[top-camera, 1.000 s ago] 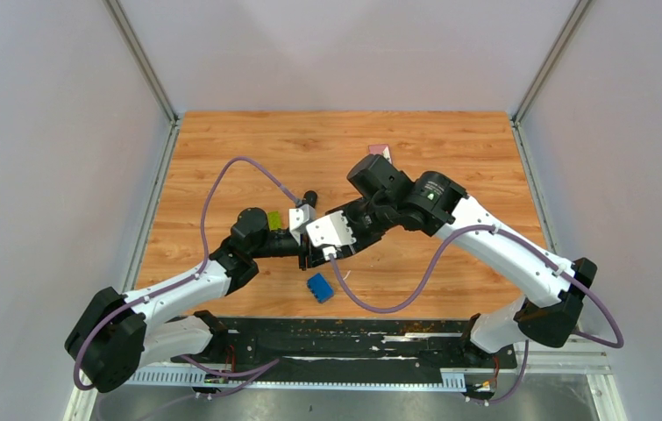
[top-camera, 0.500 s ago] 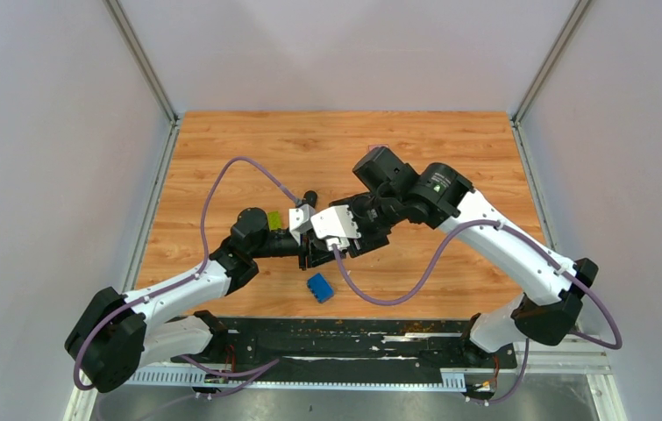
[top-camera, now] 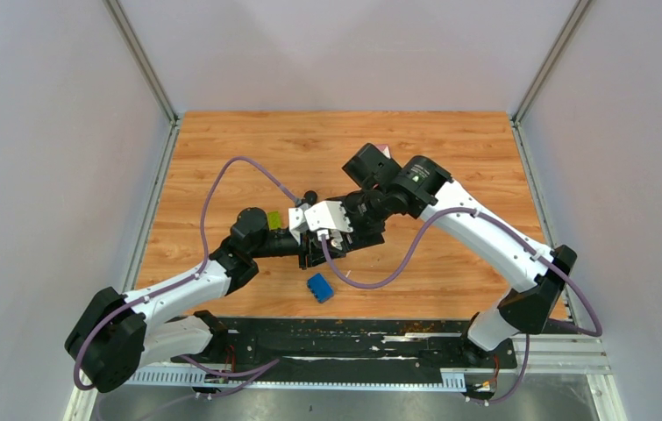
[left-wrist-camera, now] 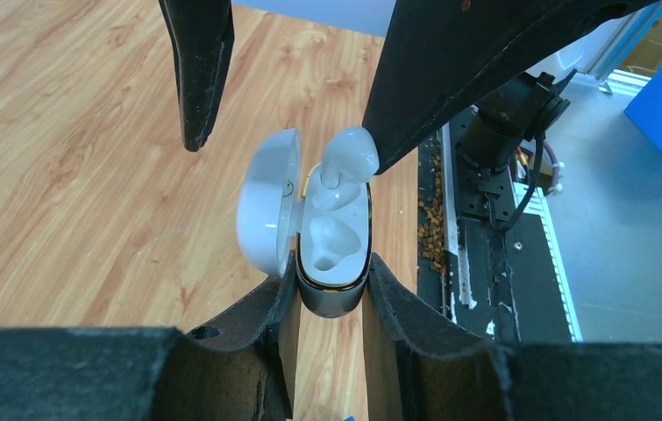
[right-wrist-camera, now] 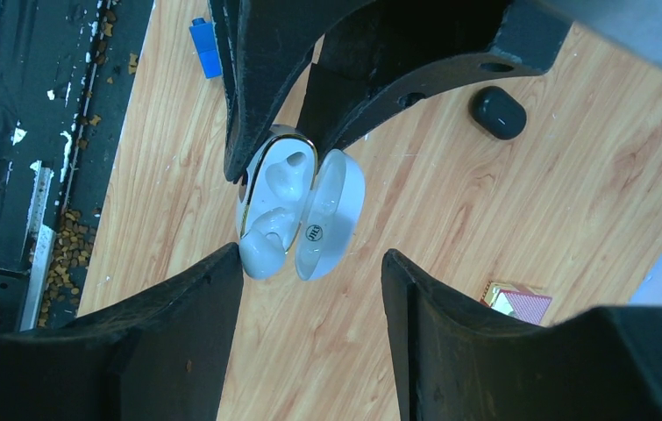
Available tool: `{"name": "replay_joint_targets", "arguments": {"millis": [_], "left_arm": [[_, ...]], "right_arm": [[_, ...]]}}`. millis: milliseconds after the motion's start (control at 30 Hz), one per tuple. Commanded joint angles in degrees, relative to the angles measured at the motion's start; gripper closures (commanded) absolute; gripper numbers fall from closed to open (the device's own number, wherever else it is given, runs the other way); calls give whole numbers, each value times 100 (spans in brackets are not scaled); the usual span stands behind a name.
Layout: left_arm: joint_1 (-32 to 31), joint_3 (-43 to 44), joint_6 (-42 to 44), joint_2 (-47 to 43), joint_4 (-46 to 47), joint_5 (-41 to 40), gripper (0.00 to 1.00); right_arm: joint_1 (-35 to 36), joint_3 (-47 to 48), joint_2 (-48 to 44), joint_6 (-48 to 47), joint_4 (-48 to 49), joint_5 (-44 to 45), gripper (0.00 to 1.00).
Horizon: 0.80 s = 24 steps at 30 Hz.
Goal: Insert the wireless bluetooth earbuds into the charging case
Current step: Place the earbud in the charging case.
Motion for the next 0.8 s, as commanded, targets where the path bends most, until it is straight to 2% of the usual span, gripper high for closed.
{"name": "replay_joint_targets", "arguments": {"millis": [0, 767], "left_arm": [[-31, 140, -56, -16, 347, 180, 100], [-27, 136, -21, -61, 323, 130, 100]], "right_arm": [[-53, 340, 41, 93, 73, -111, 41], [-356, 971, 355, 468, -316, -1019, 40]]}}
